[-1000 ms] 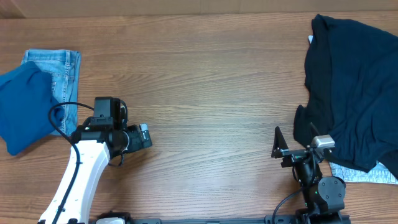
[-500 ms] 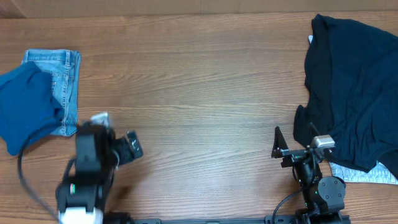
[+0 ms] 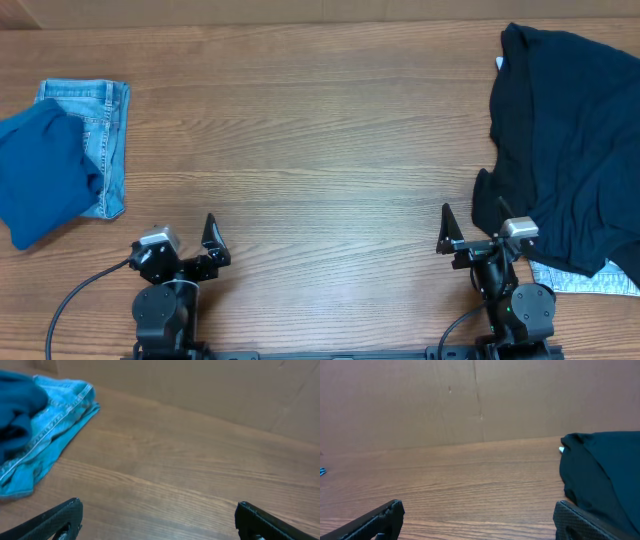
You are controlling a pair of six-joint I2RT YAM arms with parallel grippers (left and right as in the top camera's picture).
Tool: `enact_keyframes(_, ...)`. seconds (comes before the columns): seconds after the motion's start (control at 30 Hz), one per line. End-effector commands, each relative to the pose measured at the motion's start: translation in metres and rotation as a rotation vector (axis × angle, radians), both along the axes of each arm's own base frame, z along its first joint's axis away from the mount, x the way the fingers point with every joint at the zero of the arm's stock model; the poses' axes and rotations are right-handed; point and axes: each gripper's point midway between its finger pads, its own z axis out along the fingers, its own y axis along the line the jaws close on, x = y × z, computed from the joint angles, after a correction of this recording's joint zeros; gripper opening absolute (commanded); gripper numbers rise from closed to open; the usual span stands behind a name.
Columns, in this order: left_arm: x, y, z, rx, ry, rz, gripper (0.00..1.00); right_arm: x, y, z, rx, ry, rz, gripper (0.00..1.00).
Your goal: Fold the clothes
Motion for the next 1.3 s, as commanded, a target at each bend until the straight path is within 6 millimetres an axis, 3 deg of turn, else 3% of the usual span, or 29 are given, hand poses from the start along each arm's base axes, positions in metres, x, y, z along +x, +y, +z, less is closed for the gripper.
enact_keyframes(0.0, 0.0063, -0.0065, 0.0202, 0.157, -0.115, -0.059, 1.0, 0.0001, -0.0003, -0.0008, 0.001, -0.007, -0.003, 1.0)
enact_keyframes(0.23, 0.0101, -0.0149, 0.0126, 0.195, -0.134, -0.101, 1.0, 0.0001, -0.0003, -0.0008, 0.002, -0.007, -0.003, 1.0)
enact_keyframes(1.27, 0.0101, -0.0148, 0.0125, 0.195, -0.134, -0.101, 1.0, 0.0001, -0.0003, -0.0008, 0.001, -0.007, -0.003, 1.0)
